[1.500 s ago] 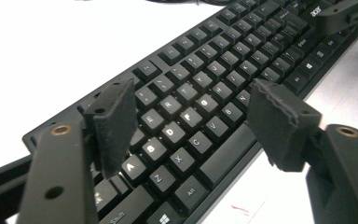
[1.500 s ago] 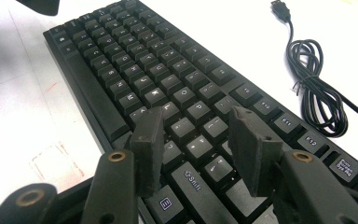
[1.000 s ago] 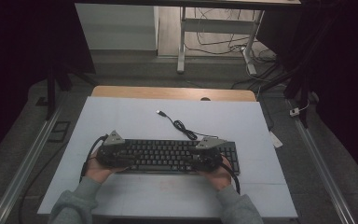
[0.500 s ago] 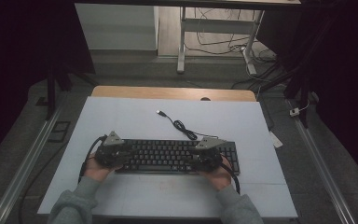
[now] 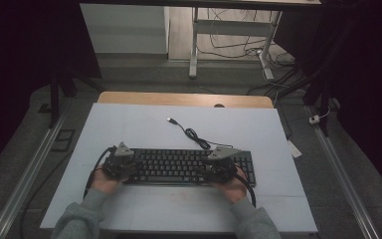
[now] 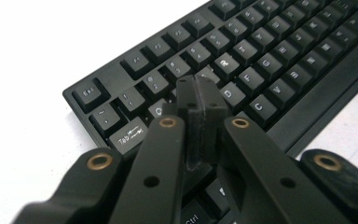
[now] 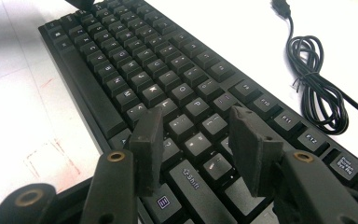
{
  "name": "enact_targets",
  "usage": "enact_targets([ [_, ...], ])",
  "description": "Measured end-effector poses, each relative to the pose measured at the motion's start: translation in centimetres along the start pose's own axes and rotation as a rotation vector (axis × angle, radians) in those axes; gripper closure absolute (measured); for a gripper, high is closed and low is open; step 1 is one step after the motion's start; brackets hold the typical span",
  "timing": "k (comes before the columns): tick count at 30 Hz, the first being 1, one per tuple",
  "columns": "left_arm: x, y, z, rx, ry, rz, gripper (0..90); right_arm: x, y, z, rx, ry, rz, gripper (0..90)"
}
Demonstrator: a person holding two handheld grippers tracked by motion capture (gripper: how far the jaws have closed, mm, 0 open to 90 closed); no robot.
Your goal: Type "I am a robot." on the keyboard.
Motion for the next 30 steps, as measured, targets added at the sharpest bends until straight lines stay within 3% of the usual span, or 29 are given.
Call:
enact_targets([
  [22, -1.1, -0.8, 0.1, -0.001, 0.023, 0.055, 88.9, -0.1, 0.0, 0.0, -0.002, 0.000, 0.003, 54.9],
  [30, -0.7, -0.4, 0.0, 0.001, 0.018, 0.019, 88.9, 0.0, 0.0, 0.0, -0.001, -0.002, 0.003, 54.9],
])
Point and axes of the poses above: each handheld gripper's, and its own axes: x roughly backward along the jaws, y roughly out of its top, z roughly to its left, the point moved 9 cm from there along -x, roughly forward along the jaws, and after that the axes turned 6 degrees about -x, right-handed, at the moved point
